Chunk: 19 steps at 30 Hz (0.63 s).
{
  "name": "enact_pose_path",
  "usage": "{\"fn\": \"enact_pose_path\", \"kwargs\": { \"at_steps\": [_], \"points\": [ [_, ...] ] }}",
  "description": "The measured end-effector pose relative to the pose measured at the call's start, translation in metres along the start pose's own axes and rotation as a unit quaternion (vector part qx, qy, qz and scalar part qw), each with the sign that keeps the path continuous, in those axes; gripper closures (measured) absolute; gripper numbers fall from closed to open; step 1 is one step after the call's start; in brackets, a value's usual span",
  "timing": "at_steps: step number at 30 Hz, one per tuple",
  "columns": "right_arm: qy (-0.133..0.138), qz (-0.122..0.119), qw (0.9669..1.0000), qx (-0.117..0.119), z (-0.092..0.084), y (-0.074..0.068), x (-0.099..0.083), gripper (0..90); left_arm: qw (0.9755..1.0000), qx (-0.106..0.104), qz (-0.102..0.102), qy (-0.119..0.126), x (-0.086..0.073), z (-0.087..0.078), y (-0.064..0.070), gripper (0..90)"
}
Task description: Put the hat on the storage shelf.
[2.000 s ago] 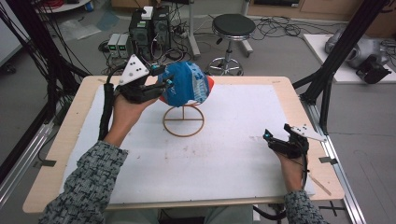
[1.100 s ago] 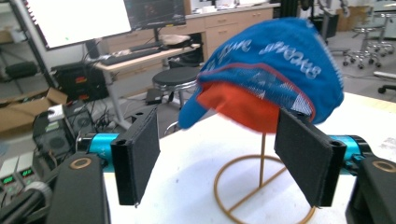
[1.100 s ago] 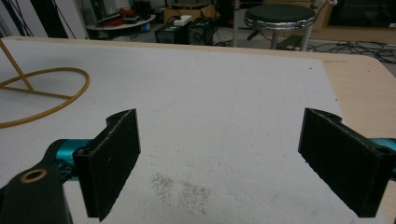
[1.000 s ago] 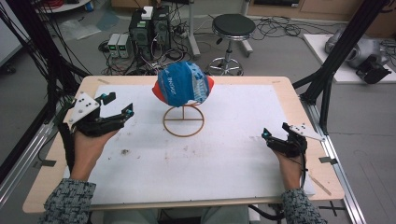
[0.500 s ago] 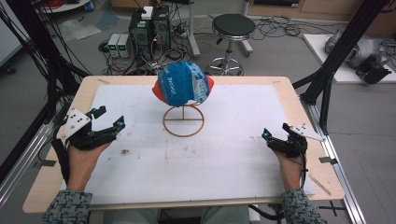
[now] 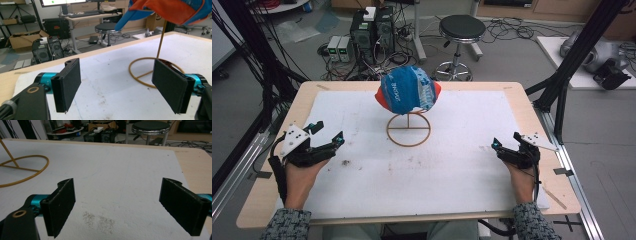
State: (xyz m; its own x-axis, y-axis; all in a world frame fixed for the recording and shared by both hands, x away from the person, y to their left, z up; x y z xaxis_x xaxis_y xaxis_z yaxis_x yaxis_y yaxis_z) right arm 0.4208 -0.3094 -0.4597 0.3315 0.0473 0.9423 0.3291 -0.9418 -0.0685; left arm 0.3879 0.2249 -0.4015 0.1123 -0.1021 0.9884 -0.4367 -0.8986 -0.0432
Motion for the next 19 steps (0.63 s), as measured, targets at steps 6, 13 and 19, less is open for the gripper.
{"fn": "enact_pose_path", "kwargs": {
  "at_steps": [6,13,19],
  "points": [
    [-0.001,-0.001,1.0,0.001,0.001,0.0,0.0,12.7,1.0,0.001,-0.006,-0.006,-0.01,0.0,-0.002,23.5],
    [-0.001,0.0,1.0,-0.001,0.001,0.0,0.0,12.8,0.9999,0.003,-0.008,-0.013,-0.016,-0.002,-0.004,23.4],
    [-0.002,-0.003,1.0,0.001,0.002,-0.002,0.0,12.7,0.9998,0.004,-0.011,-0.015,-0.02,-0.002,-0.005,23.5]
  ]
}}
Point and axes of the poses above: each handheld gripper's, and its own axes: z roughly forward along the jaws, x roughly out of its top, y roughly to its right, the point moved 10 cm from there along z, roughly forward along the jaws
